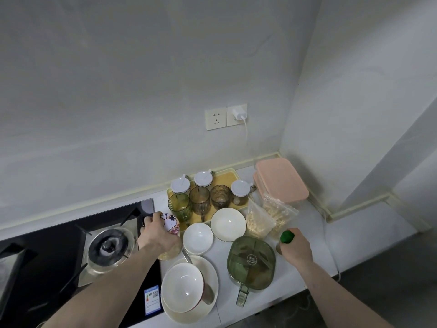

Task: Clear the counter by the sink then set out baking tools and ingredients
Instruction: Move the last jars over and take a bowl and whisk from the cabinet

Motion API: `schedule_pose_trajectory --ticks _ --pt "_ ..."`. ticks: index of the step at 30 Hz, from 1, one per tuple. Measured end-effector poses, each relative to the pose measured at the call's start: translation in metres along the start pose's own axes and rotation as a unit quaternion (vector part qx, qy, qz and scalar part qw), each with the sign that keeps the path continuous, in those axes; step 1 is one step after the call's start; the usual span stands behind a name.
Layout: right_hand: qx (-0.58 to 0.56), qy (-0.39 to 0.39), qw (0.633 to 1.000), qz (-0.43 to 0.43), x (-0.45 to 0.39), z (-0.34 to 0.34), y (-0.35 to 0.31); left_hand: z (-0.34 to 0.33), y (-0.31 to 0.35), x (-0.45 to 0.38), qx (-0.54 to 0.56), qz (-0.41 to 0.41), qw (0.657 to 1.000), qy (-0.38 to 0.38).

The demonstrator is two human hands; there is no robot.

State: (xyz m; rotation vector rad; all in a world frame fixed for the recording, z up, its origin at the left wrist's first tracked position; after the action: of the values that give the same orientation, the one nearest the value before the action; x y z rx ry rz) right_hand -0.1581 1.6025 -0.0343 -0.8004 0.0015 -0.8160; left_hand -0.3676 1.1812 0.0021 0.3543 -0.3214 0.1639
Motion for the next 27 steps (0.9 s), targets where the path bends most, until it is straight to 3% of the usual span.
schedule_pose_trajectory --ticks 3,7,15,21,27 --pt "-0.042 0.032 0.999 0.006 0.005 0.007 -0.007 -0.004 0.003 0.002 -0.006 0.000 1.000 0.003" --pt "-0.176 0.134 0.975 0.032 0.026 0.030 -0.029 -0.006 0.003 0.005 -0.004 0.010 1.000 0.009" --pt "-0.253 0.209 0.919 0.220 0.060 0.064 -0.120 -0.007 0.002 0.007 0.011 0.013 1.000 0.024" --pt "-0.271 0.185 0.899 0.292 0.059 0.068 -0.180 -0.008 -0.005 0.008 0.059 0.039 0.997 0.016" --pt "-0.252 0.082 0.926 0.270 0.039 0.038 -0.203 -0.007 -0.007 0.013 0.082 0.033 0.996 0.020"
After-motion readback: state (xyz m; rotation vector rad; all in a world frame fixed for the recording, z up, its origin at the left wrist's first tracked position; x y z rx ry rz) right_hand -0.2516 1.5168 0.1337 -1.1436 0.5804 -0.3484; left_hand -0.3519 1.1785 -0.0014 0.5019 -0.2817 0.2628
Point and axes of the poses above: each hand's wrist, its own x-axis away from the middle knuckle, its own z-axis out of the back of the hand, y = z × x, the point moved 10 cm from there along -x, towards the middle knuckle, and after that the axes turned 4 degrees about z, right-handed, at the moved point
